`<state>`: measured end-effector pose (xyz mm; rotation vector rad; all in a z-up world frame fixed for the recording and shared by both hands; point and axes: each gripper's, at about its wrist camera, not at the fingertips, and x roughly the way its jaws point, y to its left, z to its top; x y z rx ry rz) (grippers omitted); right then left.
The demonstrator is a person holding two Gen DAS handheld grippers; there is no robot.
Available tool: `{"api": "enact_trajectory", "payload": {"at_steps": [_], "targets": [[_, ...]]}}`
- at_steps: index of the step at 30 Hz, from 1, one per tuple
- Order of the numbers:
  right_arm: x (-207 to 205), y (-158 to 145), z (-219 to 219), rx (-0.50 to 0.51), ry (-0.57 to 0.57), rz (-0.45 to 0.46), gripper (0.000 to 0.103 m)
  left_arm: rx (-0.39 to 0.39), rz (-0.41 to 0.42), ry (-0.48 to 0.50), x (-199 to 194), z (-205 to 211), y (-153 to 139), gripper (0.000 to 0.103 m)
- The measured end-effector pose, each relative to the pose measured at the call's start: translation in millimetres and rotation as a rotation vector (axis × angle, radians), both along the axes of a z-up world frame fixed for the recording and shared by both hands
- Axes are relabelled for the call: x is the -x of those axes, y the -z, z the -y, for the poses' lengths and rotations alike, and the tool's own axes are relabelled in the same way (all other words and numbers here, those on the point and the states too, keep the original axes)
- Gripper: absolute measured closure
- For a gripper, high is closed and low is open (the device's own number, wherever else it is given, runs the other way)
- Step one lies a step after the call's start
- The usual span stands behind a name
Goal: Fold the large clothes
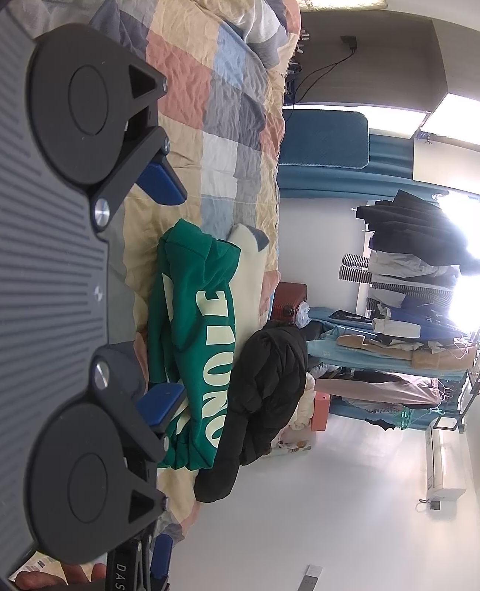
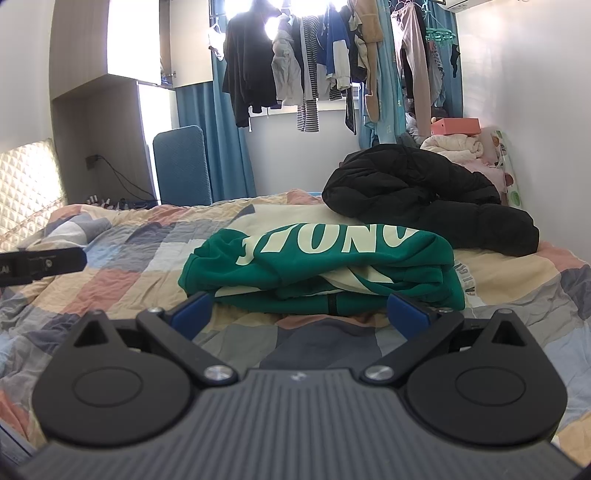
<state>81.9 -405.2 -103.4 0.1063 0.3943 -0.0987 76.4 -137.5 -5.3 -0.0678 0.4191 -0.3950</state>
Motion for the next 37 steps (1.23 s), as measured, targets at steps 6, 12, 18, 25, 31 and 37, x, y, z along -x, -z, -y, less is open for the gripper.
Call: {"api": "enact_trajectory", "payload": {"at_steps": [6, 12, 18, 25, 31, 37], "targets": [[0.1, -0.1, 0.0, 0.0, 0.001, 0.0, 0.0, -0.001, 0.001, 0.0, 0.9, 1.1, 0.1, 0.0], [-0.3, -0.3, 0.8, 0.001, 0.0, -0.001, 0.0, 0.003, -0.001, -0.003, 1.8, -0.5, -0.5, 0.0], [0.2, -0.3, 0.7, 0.0, -0.003, -0.002, 0.0, 0.0, 0.003, 0.0, 1.9, -2.2, -0.5, 0.0], [-1.3, 2.1, 2.1, -0.001, -0.006, -0.007, 0.0, -0.019, 0.016, 0.011, 3.7, -2.0, -1.4, 0.0], [-0.9, 1.7, 2.3, 0.0, -0.005, -0.006, 0.0, -0.021, 0.017, 0.013, 4.5, -0.9, -1.0, 0.0], [-0.8, 3.0, 3.2, 0.0, -0.007, -0.005, 0.0, -0.02, 0.017, 0.006, 3.3, -2.0, -1.6, 0.0]]}}
